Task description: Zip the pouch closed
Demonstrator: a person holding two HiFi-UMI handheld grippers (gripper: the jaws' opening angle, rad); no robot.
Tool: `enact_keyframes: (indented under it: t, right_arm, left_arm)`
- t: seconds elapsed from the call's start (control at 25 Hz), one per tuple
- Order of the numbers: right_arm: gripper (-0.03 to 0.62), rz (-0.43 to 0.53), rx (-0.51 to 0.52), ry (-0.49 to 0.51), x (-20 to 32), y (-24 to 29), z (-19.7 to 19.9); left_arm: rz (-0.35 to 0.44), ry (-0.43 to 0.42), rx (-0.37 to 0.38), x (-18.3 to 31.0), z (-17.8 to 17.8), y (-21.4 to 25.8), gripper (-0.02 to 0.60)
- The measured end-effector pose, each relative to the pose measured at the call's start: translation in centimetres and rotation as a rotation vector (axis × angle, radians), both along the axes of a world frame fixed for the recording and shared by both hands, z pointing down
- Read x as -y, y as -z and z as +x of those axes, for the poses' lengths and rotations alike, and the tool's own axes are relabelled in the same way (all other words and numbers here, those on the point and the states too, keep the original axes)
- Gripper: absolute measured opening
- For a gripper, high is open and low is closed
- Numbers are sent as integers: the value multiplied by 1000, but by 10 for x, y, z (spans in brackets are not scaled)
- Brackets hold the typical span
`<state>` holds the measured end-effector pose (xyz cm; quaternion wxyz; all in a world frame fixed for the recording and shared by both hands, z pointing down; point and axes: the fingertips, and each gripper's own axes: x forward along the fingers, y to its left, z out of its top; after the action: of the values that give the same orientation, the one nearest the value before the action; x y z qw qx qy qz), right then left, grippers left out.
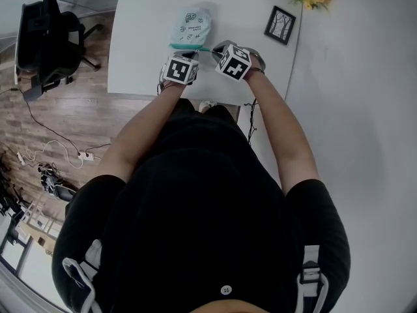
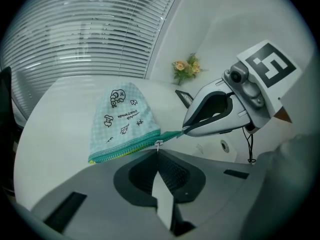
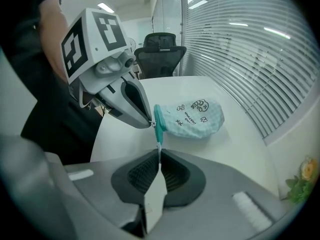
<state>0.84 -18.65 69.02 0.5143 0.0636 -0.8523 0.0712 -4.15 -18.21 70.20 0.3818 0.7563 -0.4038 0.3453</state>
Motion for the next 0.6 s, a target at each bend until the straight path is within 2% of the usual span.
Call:
enact_keyframes:
  t: [0.6]
  right_arm:
    - [23, 11, -37, -34, 12, -3, 25]
  left_arm:
    - [-6, 42, 35, 13, -24, -5, 8]
